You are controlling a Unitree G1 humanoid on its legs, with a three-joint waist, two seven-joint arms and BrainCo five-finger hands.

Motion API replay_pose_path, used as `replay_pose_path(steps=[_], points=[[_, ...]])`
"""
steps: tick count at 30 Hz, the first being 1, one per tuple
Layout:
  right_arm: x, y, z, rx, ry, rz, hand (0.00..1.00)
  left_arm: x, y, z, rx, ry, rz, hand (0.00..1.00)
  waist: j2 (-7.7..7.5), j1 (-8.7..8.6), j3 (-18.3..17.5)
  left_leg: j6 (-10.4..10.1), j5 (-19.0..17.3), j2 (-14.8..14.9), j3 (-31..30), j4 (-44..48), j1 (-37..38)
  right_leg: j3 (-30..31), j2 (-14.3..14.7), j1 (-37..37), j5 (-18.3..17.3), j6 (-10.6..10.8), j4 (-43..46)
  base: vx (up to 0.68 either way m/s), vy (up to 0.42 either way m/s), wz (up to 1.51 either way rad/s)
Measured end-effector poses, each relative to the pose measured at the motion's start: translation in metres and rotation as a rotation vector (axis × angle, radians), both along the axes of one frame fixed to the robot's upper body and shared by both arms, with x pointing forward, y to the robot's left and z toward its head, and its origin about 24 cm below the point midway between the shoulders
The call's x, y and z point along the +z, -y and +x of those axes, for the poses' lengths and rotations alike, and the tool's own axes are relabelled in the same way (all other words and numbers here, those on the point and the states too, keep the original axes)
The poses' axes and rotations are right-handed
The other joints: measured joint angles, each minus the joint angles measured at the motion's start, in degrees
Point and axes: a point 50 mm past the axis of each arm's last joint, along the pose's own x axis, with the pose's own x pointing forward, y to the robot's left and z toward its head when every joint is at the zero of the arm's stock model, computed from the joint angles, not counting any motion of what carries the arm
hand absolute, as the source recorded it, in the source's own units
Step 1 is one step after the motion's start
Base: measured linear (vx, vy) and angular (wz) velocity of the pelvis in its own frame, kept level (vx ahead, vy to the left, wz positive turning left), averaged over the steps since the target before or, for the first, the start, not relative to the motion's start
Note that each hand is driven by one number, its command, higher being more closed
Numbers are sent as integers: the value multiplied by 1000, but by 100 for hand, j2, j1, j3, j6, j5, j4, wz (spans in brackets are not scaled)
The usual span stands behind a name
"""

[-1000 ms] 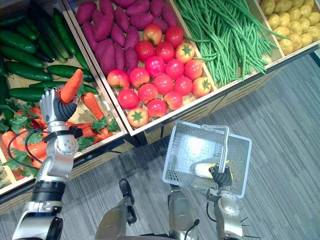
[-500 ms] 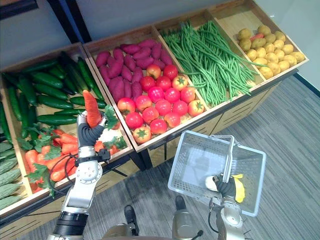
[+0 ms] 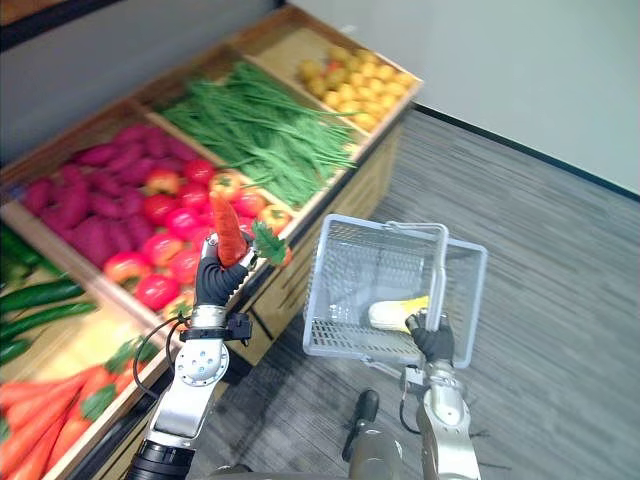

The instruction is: Pick vegetable in the basket

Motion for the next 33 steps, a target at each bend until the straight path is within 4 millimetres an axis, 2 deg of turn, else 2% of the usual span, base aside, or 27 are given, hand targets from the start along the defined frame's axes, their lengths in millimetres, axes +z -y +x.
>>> replay_pose_path(steps=[2,3,4,5,6,7,8,9,10,11,12,13,14,15,16,20,27,33], points=[[0,3,0,21,-9,-18,100,-4,12,4,-38,-20,-9,100,83,-110,-8,14,10,259,52,440,85,208,170,16,-168,6,118,129,-44,-72],[0,4,0,31,-10,-25,100,-6,19,6,-62,-30,-6,100,83,-181,-9,135,88,494,-39,985,55,323,260,88,-237,-14,124,116,-3,-60],[0,4,0,35,-11,-22,100,-9,23,6,-77,-43,-3,100,79,-179,-9,379,248,647,-190,1448,21,468,326,173,-275,-22,77,155,4,-85],[0,2,0,42,-11,-5,100,-15,24,5,-82,-72,2,100,71,-165,-5,832,557,789,-693,2117,-128,692,404,368,-303,-55,-72,144,-9,-85],[0,-2,1,54,-8,9,100,-20,22,5,-78,-93,3,100,111,-155,-23,758,437,770,-1307,2553,-373,843,427,476,-331,-94,-195,119,21,-78],[1,-2,2,55,-3,13,100,-22,23,5,-77,-100,0,100,117,-141,-25,586,97,645,-1733,2757,-587,933,442,524,-364,-114,-273,117,57,-75],[4,-4,7,56,13,33,100,-24,21,4,-70,-110,2,100,146,-119,-31,650,-465,263,-2459,2880,-1008,1230,492,611,-381,-118,-390,204,134,-161],[8,-15,13,96,33,51,100,-34,6,2,-6,-148,-5,100,54,168,28,873,-999,-725,-3785,2315,-1581,1938,564,822,-380,-118,-536,222,153,-207],[10,-22,15,125,38,54,100,-38,-4,-1,44,-163,-7,100,90,224,22,795,-944,-1082,-4310,1671,-1773,2215,610,857,-360,-76,-528,206,202,-231],[13,-26,18,154,50,45,100,-41,-10,-2,78,-170,-9,100,324,267,-2,703,-204,-1146,-4672,928,-1960,2490,837,882,-310,104,-532,105,149,-160],[10,-28,18,155,41,53,100,-45,-14,-3,97,-183,-6,100,313,325,-5,681,-255,-1127,-4596,1021,-1852,2691,883,910,-289,176,-537,139,133,-131],[11,-36,17,182,45,75,100,-49,-22,-6,124,-203,7,100,232,273,-54,690,-265,-1177,-4488,845,-1752,2929,850,998,-106,338,-824,119,75,-80],[13,-39,17,192,53,83,100,-49,-23,-5,125,-199,9,100,190,235,-40,721,-286,-1200,-4456,735,-1696,2981,837,1006,-74,376,-920,142,151,-53],[13,-43,17,193,54,108,100,-48,-23,-4,124,-196,13,100,80,195,-27,732,-269,-1275,-4392,533,-1592,3094,805,999,45,363,-1053,76,138,-46],[12,-46,16,202,48,127,100,-49,-24,-5,126,-204,9,100,14,209,-17,741,-261,-1296,-4230,395,-1478,3258,797,1011,112,385,-1158,71,139,-63],[13,-67,11,292,38,199,100,-51,-23,-1,126,-221,13,100,-19,159,-15,743,-264,-1343,-3786,74,-1248,3682,792,1044,274,420,-1443,41,63,-57],[17,-81,5,354,45,271,100,-50,-5,18,60,-231,40,100,-59,127,-5,741,-263,-1365,-3529,-127,-1093,3926,845,995,354,411,-1572,13,26,-22],[17,-94,2,396,34,316,100,-72,9,16,-5,-335,86,100,-177,59,-19,739,-261,-1385,-3407,-218,-1076,4042,862,899,374,426,-1573,-31,8,-11]])
